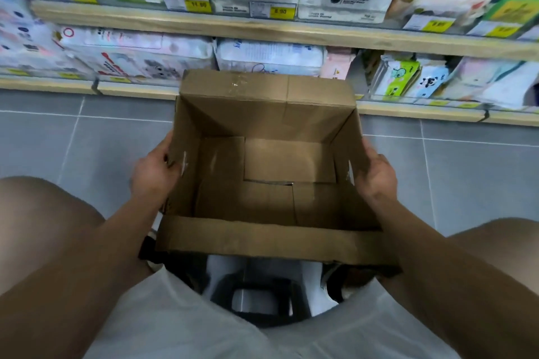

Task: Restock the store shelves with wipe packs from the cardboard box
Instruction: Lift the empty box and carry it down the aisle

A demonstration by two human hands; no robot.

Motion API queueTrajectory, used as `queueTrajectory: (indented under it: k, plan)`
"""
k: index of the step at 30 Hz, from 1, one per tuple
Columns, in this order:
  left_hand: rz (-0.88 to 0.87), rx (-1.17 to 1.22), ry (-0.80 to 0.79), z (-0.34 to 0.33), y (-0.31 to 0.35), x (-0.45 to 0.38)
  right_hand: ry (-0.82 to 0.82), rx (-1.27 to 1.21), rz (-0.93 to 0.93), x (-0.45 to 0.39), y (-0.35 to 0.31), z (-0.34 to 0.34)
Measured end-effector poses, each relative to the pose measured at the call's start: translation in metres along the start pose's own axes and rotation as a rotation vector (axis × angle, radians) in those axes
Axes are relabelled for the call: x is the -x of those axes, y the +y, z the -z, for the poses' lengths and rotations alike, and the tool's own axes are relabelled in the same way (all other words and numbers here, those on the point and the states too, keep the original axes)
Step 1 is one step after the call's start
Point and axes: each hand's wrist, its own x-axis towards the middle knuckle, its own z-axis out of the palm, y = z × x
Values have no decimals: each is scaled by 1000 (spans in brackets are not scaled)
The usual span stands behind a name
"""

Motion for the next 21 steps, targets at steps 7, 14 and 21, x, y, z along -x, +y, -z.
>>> queueTrajectory:
  k: [7,14,21]
  plan:
    - [97,28,-52,22,12,0,-35,27,14,-5,-32,12]
    - [222,61,-47,149,48,32,-88,86,55,12,-122,105]
    - [426,90,26,306,49,105,-234,189,256,39,-246,187]
